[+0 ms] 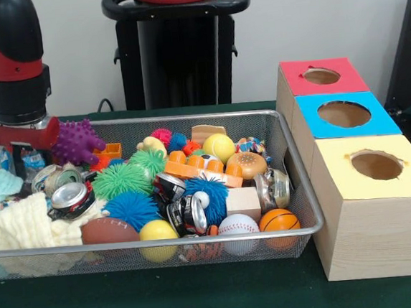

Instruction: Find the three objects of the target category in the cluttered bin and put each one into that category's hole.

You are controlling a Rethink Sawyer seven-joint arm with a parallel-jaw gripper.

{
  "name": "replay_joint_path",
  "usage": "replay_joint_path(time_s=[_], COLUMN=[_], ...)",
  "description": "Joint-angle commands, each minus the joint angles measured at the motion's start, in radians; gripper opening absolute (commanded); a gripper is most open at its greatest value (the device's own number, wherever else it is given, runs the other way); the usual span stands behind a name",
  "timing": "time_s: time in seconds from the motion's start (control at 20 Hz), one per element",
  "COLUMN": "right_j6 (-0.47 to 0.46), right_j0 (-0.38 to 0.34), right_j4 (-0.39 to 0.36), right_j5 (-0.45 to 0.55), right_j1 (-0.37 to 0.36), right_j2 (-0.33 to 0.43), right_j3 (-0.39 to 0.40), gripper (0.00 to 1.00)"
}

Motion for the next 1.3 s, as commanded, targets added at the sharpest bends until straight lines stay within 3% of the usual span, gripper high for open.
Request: replay_joint_path(time_s=[0.05, 0.1, 0.3, 0.55, 0.7, 1.0, 1.3], right_j6=[0.039, 0.013, 0.092, 0.128, 0.079, 0.02, -0.021], right_j0=[0.006, 0.007, 0.029, 0.056, 0.045, 0.026, 0.001], right_j4=[-0.071, -0.087, -0.041, 0.017, 0.05, 0.05, 0.097], right_j5=[0.011, 0.011, -0.013, 0.009, 0.072, 0.111, 0.153], right_j1=[0.063, 0.06, 0.024, -0.146, -0.245, -0.241, -0.315], right_j2=[-0.054, -0.044, -0.067, -0.073, -0.033, -0.009, 0.057], right_j3=[0.088, 0.085, 0.105, 0.178, 0.219, 0.208, 0.214], gripper=[0.0, 0.0, 0.0, 0.0, 0.0, 0.0, 0.0])
